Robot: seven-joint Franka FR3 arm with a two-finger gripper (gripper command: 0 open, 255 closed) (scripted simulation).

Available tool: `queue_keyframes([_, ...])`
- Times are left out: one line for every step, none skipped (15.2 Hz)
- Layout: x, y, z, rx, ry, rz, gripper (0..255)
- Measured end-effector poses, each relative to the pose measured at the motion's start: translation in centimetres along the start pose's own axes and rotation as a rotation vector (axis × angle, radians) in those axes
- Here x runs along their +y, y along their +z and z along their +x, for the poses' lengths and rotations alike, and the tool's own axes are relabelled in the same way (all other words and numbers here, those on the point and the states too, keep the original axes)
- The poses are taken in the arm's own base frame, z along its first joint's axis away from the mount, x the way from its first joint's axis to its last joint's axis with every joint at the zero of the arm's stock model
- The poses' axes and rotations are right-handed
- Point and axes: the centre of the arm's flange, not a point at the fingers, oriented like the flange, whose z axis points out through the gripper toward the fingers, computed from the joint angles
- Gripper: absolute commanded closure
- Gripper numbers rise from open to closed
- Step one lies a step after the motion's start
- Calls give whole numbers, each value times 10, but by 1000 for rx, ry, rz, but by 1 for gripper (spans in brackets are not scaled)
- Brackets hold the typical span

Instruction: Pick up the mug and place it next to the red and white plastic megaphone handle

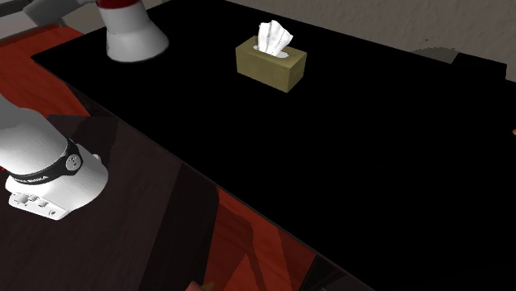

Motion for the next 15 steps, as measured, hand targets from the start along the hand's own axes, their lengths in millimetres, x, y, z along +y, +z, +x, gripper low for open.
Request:
queue_keyframes([1, 6, -1, 0, 0, 0, 255])
queue_keyframes([1, 11, -2, 0, 0, 0, 255])
queue_keyframes([2, 16, -1, 0, 0, 0, 255])
queue_keyframes([1, 22, -3, 0, 0, 0, 255])
queue_keyframes([1, 27, -2, 0, 0, 0, 255])
queue_keyframes([2, 32, -2, 0, 0, 0, 255])
queue_keyframes([3, 36, -2, 0, 0, 0, 255])
queue_keyframes([3, 42, -4, 0, 0, 0, 255])
queue_keyframes([3, 47, -4, 0, 0, 0, 255])
queue_keyframes([4, 53, -4, 0, 0, 0, 255])
queue_keyframes([5, 59, -5, 0, 0, 0, 255])
queue_keyframes([5, 64, -5, 0, 0, 0, 255])
queue_keyframes([5, 69, -5, 0, 0, 0, 255])
queue_keyframes([6, 73, -5, 0, 0, 0, 255])
queue_keyframes([6, 78, -6, 0, 0, 0, 255])
